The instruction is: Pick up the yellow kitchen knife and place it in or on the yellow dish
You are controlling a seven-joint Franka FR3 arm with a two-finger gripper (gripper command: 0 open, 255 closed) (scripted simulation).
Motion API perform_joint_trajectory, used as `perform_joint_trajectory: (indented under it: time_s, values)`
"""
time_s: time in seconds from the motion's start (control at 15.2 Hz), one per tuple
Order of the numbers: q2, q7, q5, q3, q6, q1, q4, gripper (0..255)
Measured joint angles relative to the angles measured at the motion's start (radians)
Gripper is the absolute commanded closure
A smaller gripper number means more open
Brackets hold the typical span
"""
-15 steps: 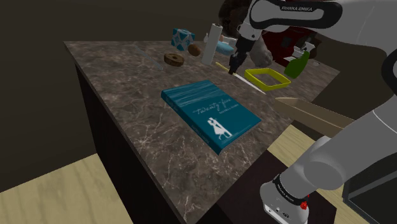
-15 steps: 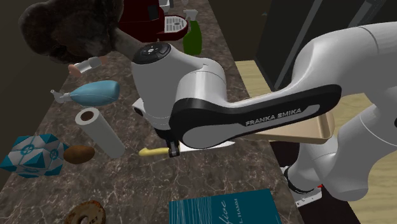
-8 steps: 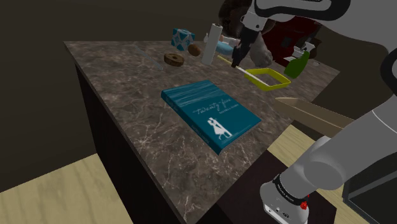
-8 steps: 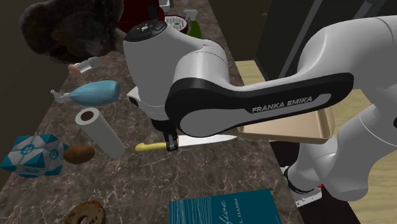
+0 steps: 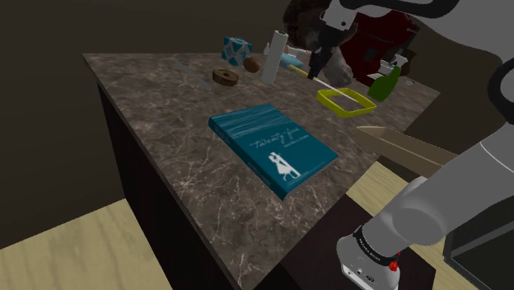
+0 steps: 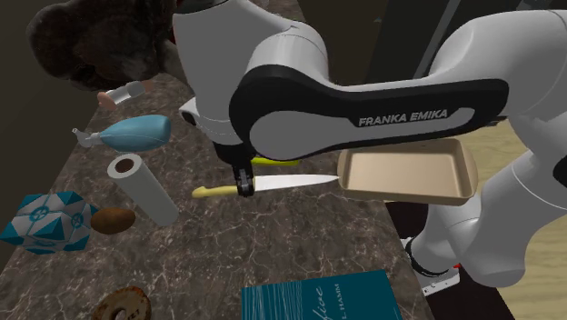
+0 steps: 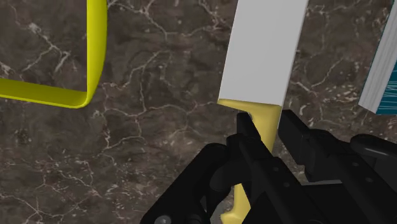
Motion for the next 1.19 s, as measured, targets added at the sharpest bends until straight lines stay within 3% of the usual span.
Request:
perform_joint_trajectory:
  time_s: [0.4, 1.19]
  values:
    - [0.038, -0.144, -0.001, -0.081, -0.025, -0.065, 0.060, 255]
    - [0.255, -0.451, 0.068, -0.229, -0.110, -0.229, 0.341, 255]
